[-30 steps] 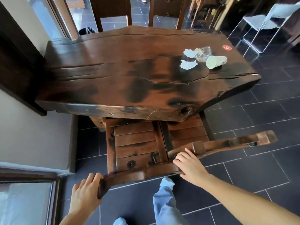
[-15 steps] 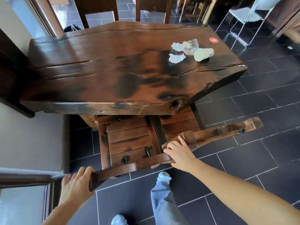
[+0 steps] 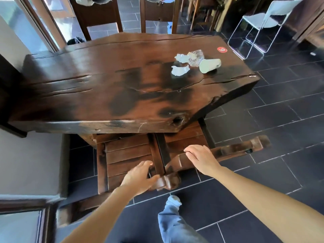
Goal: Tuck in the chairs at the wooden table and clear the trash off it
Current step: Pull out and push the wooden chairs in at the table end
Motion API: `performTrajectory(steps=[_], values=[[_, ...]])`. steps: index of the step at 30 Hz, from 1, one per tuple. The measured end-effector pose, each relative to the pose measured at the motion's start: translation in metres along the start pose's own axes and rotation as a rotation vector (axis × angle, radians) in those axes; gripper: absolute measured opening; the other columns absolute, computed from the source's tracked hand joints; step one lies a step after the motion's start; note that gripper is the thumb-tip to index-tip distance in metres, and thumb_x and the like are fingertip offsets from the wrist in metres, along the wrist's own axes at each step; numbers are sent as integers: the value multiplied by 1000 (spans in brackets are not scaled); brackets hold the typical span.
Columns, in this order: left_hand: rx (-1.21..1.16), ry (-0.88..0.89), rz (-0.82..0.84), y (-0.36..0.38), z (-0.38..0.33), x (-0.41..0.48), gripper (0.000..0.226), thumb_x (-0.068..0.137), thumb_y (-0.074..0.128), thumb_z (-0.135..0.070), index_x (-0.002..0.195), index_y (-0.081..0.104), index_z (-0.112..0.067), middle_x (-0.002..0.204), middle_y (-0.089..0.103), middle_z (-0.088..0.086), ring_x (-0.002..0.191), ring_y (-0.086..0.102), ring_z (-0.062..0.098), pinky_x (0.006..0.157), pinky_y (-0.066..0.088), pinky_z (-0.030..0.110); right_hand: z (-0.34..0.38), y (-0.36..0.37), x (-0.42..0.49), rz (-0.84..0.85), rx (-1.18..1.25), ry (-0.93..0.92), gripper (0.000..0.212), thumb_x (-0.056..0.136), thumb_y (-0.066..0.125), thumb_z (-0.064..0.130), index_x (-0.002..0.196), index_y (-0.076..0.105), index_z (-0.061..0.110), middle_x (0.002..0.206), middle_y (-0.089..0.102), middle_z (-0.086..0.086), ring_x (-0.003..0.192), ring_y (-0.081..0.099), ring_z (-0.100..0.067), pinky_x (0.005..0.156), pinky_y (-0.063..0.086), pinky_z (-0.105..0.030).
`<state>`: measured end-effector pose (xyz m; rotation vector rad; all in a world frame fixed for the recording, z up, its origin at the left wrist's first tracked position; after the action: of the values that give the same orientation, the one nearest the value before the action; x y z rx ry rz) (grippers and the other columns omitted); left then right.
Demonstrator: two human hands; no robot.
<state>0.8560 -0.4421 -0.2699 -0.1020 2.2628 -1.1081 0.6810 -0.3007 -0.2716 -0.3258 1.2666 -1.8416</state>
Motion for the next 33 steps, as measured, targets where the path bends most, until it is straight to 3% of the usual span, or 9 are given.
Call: performTrajectory(steps=[3, 7, 10, 15, 20, 24, 27, 33], values=[[-53, 31, 79, 23, -57, 27, 58, 86, 51, -49, 135, 34, -22, 140, 42, -2, 123, 46, 22, 99, 41, 38, -66, 3, -5, 183, -92, 188, 33, 96, 41, 35, 127, 49, 28, 137, 50, 6, 130, 40, -17, 114, 12, -59], [-54, -25, 56, 32, -94, 54, 61, 83, 59, -41, 130, 31, -13, 134, 40, 6, 117, 49, 30, 91, 45, 43, -100, 1, -7, 306, -345, 118, 62, 84, 60, 29, 140, 32, 31, 147, 35, 7, 140, 24, -16, 110, 3, -65], [17, 25, 47, 33, -112, 69, 75, 81, 64, -35, 139, 21, -16, 140, 36, 5, 123, 44, 28, 94, 44, 44, -124, -3, -4, 297, -414, 208, 69, 82, 66, 27, 140, 30, 31, 148, 34, 1, 140, 23, -20, 111, 6, -66], [245, 80, 173, 56, -129, 91, 62, 75, 70, -22, 125, 35, -12, 127, 45, 9, 115, 46, 30, 87, 47, 42, -139, -10, 1, 273, -402, 277, 64, 80, 68, 19, 135, 38, 30, 136, 45, 0, 133, 34, -22, 112, 9, -63], [293, 53, 120, 60, -134, 96, 65, 72, 71, -14, 123, 32, -11, 123, 45, 10, 111, 46, 32, 80, 47, 41, -143, -10, 7, 141, -499, 166, 58, 76, 73, 17, 125, 45, 26, 124, 52, -2, 122, 43, -27, 112, 23, -50], [315, -61, 70, 59, -126, 101, 74, 72, 68, -10, 133, 26, -13, 122, 47, 7, 112, 46, 30, 84, 47, 42, -160, -9, 26, 271, -481, 63, 56, 75, 70, 17, 124, 47, 26, 122, 55, -1, 116, 49, -25, 105, 35, -43], [324, -154, 64, 61, -123, 102, 58, 73, 63, -6, 122, 35, -14, 118, 52, 6, 110, 48, 30, 84, 47, 40, -170, -7, 31, 431, -408, 14, 59, 76, 64, 19, 131, 47, 32, 127, 58, 4, 118, 53, -22, 100, 41, -39], [397, -189, -8, 49, -131, 102, 36, 73, 62, -11, 105, 46, -14, 108, 62, 6, 103, 56, 30, 81, 45, 39, -170, -10, 34, 455, -413, -56, 53, 75, 61, 24, 126, 53, 34, 120, 64, 0, 109, 60, -28, 91, 48, -37]])
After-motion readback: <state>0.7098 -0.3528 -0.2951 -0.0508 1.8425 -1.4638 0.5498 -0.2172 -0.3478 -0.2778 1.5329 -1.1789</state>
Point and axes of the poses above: each hand's wrist, its own x-axis towards the middle knuckle, its own y-axis out of the palm, z = x × y, the point moved 10 cm from there along x, towards the middle knuckle
